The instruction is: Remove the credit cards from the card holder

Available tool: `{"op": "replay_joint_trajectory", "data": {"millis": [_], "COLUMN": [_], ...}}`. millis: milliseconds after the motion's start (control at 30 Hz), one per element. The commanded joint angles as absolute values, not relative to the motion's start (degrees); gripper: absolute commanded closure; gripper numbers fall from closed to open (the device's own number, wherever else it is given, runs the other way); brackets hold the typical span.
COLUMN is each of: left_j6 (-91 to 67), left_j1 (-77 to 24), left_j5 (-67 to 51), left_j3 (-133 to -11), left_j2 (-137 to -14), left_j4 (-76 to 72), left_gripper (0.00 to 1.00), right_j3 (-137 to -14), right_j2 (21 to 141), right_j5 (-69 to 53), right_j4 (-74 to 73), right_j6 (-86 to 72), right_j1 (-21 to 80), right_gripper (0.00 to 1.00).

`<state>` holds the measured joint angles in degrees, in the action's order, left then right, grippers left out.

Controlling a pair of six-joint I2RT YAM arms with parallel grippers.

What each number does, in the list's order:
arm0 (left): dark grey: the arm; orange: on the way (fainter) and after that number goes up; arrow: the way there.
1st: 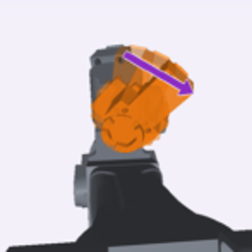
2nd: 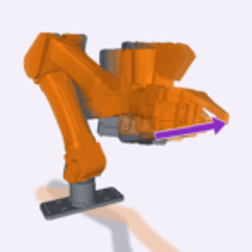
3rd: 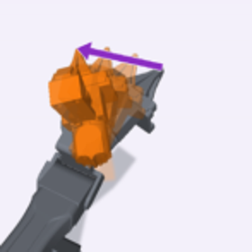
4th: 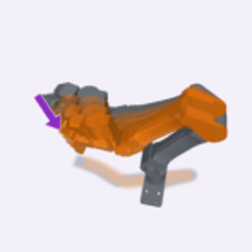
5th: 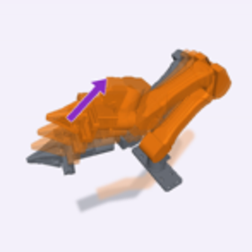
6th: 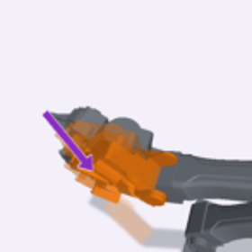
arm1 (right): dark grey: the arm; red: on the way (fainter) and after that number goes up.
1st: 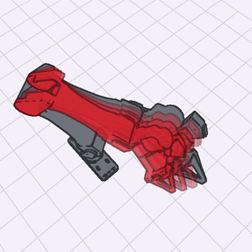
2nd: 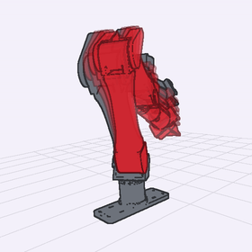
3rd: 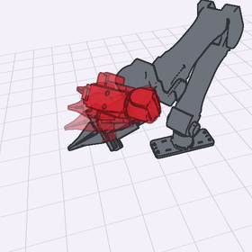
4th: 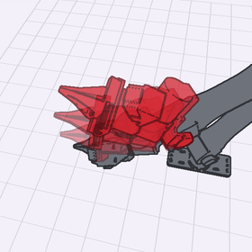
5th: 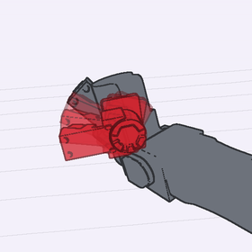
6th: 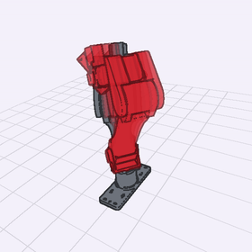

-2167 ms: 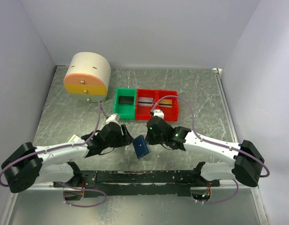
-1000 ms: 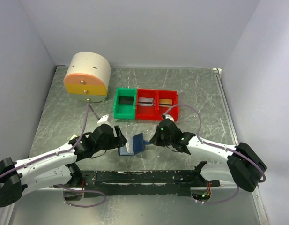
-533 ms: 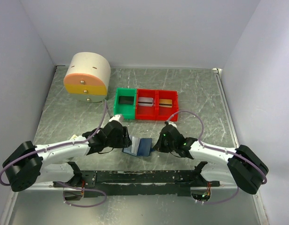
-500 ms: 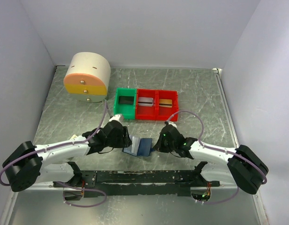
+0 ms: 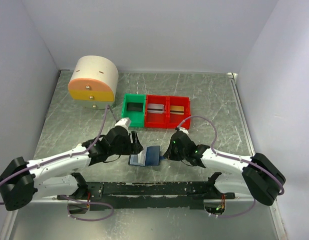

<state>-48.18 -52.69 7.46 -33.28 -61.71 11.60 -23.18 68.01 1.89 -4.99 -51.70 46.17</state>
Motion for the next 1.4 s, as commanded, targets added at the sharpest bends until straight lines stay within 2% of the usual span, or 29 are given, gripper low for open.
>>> {"op": "replay_joint_trajectory", "data": {"millis": [0, 400, 800, 1133, 1367], "left_j6": [-47.00, -49.39, -48.10, -47.86, -49.28], "left_j1": [-53.00, -53.01, -52.95, -52.94, -53.00], "left_j5": [4.54, 3.15, 6.88, 5.28, 6.18], "left_j3": [-34.53, -33.48, -34.74, -34.37, -34.28], "left_j2": [-66.41, -73.71, -72.81, -72.95, -74.61], "left_j4": [9.87, 6.89, 11.24, 8.97, 10.19], "left_gripper": [0.27, 0.35, 0.32, 0.40, 0.39], "right_j3": [-24.85, -24.06, -24.10, -23.98, -23.99], "right_j2": [68.21, 67.75, 68.83, 69.55, 70.34], "right_j5": [3.56, 3.43, 3.05, 2.71, 1.95], "right_j4": [-5.89, -6.49, -5.49, -4.88, -4.14], "right_j6": [-51.11, -51.33, -51.34, -51.40, -51.21], "right_j1": [45.94, 45.87, 45.79, 45.82, 45.88], "right_gripper": [1.00, 1.00, 1.00, 1.00, 1.00]}}
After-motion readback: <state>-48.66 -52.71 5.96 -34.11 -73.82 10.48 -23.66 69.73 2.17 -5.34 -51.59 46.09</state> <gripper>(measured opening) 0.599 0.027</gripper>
